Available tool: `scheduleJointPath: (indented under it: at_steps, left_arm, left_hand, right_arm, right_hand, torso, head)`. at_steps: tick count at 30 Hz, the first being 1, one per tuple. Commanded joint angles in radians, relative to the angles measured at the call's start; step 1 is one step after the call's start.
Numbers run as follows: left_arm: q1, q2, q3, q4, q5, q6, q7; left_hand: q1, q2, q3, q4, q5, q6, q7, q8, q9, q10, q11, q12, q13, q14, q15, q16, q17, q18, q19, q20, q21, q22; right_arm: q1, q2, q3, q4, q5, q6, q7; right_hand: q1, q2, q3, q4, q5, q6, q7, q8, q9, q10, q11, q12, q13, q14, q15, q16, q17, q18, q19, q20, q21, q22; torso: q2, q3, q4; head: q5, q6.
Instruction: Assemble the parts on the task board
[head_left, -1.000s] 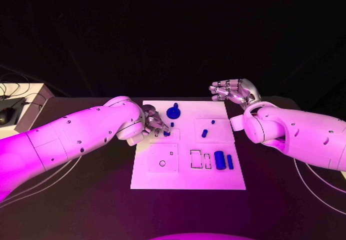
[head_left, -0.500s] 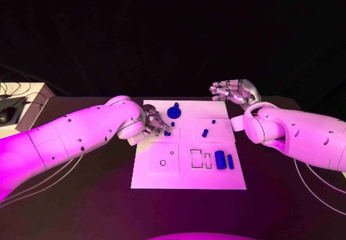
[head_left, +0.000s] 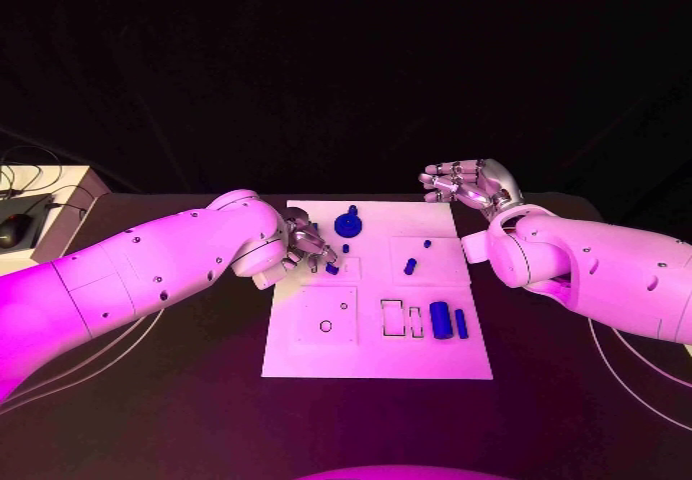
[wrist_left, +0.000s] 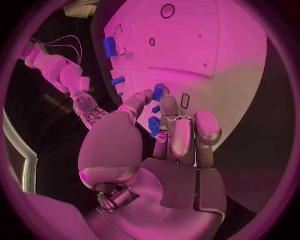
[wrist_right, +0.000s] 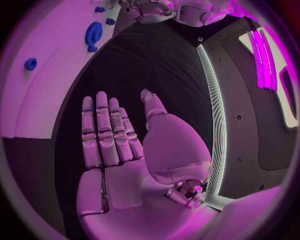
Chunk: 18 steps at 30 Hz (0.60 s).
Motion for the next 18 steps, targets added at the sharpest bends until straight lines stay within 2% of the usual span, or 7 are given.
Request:
scheduleJointPath:
  at_steps: [1,14,18]
  left_arm:
    - [0.001,0.002,0.000,-0.001,-0.027,0.001,0.001]
    - [0.002,0.005,-0.001,-0.002,-0.065,-0.020,-0.008]
    - [0.002,0.005,-0.002,0.004,-0.063,-0.029,-0.005]
  left_hand:
    - [0.054,0.048,-0.005,0.000,-0.003,0.087,-0.084,-0.006,0.007,0.065,-0.058,-0.002,-0.002,0.001,-0.006,0.006,-0.001,-0.007,0.005,0.002,-0.003,0.001]
    - [0.051,0.055,0.009,-0.001,-0.003,0.085,-0.084,-0.002,0.010,0.066,-0.057,0.000,-0.003,0.001,-0.005,0.008,-0.003,-0.007,0.006,0.003,-0.002,0.004]
    - [0.052,0.056,0.010,-0.002,-0.002,0.086,-0.084,-0.001,0.011,0.066,-0.058,0.000,-0.003,0.001,-0.005,0.008,-0.004,-0.007,0.006,0.003,-0.002,0.004]
  right_arm:
    - [0.000,0.000,0.000,0.000,-0.003,0.014,0.011]
    - [0.000,-0.001,0.000,0.002,-0.003,0.013,0.011]
    - [0.000,-0.001,0.000,0.002,-0.003,0.013,0.011]
  right_hand:
    - [-0.004,-0.003,0.006,0.001,0.005,-0.004,0.000,-0.005,-0.001,-0.008,-0.002,-0.005,-0.001,-0.007,-0.002,0.002,-0.001,-0.014,-0.007,-0.002,0.006,-0.001]
    - [-0.004,-0.003,0.006,0.001,0.005,-0.004,0.000,-0.005,-0.001,-0.008,-0.002,-0.005,-0.001,-0.007,-0.002,0.002,-0.001,-0.014,-0.007,-0.002,0.006,-0.001]
    - [-0.004,-0.003,0.006,0.001,0.005,-0.004,0.000,-0.005,-0.001,-0.008,-0.002,-0.005,-0.001,-0.007,-0.002,0.002,-0.001,-0.014,-0.007,-0.002,0.006,-0.001]
  torso:
    - [0.000,-0.0007,0.0001]
    - [0.001,-0.0016,0.0004]
    - [0.000,-0.0006,-0.0002]
  head:
    - [0.000,-0.001]
    - [-0.001,0.000]
    - [-0.001,0.000]
